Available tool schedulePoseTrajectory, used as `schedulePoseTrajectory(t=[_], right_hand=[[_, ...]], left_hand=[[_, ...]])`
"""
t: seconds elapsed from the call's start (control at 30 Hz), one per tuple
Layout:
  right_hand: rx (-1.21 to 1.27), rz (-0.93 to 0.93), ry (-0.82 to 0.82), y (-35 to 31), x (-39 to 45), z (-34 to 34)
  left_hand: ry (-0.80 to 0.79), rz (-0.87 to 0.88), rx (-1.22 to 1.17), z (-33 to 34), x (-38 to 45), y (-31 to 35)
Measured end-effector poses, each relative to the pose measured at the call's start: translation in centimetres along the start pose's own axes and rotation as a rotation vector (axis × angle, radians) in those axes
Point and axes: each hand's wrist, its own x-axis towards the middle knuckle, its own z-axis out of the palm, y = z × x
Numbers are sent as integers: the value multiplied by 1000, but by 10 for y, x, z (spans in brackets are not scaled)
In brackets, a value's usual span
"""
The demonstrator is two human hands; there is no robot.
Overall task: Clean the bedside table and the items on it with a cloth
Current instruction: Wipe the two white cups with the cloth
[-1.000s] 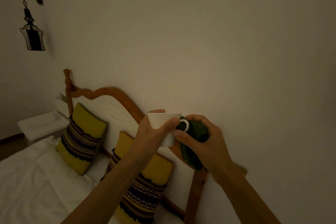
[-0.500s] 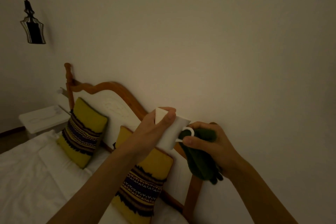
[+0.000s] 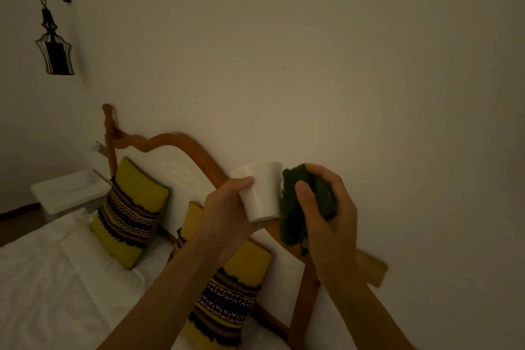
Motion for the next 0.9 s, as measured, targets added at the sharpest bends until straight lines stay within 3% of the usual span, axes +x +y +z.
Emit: schedulePoseTrajectory(t=[0.2, 0.43, 0.63, 0.8, 0.9], right_hand=[[-235, -111, 148, -1, 4, 14], [-179, -92, 115, -4, -9, 33], [-150, -233, 85, -2, -24, 43], [4, 53, 187, 0, -1, 42], [19, 56, 216, 0, -3, 45]], left_hand=[[5, 148, 326, 3, -1, -2], [168, 274, 302, 13, 2, 2], [284, 306, 411, 13, -3, 6], [175, 290, 302, 17, -9, 7], [132, 317, 340, 19, -10, 4]])
